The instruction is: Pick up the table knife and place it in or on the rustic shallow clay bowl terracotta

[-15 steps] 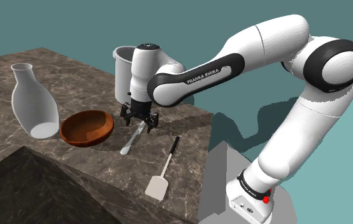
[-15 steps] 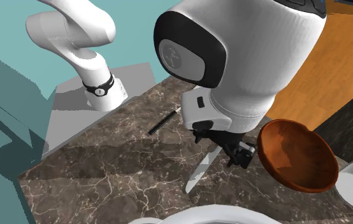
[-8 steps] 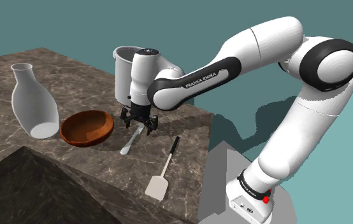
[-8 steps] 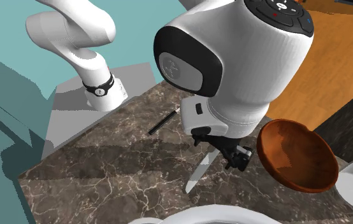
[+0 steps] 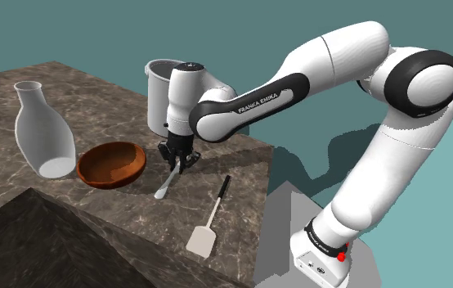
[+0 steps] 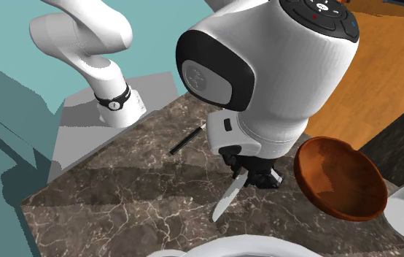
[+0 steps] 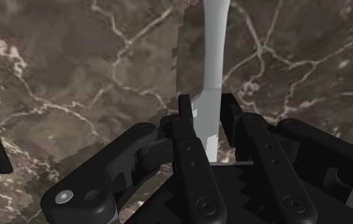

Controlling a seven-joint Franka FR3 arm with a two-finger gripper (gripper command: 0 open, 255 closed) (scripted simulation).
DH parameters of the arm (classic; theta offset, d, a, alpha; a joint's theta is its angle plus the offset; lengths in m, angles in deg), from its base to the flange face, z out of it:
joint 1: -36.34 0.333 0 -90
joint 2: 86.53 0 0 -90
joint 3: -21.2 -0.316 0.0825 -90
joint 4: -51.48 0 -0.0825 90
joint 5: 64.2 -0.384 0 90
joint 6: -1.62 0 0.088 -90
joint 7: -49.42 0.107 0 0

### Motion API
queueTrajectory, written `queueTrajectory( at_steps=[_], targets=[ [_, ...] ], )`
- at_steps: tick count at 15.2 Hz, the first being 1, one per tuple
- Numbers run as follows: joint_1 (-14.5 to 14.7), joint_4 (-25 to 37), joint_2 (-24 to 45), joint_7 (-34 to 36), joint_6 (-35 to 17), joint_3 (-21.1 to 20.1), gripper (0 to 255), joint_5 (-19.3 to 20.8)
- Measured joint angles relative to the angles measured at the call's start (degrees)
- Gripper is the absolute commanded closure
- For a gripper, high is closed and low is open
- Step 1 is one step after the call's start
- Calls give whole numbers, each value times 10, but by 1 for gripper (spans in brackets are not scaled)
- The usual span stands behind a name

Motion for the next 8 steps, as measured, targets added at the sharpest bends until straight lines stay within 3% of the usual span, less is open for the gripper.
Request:
queueTrajectory(
  at_steps=[8],
  targets=[
    [-5, 7, -19, -12, 21, -4, 255, -17]
  ],
)
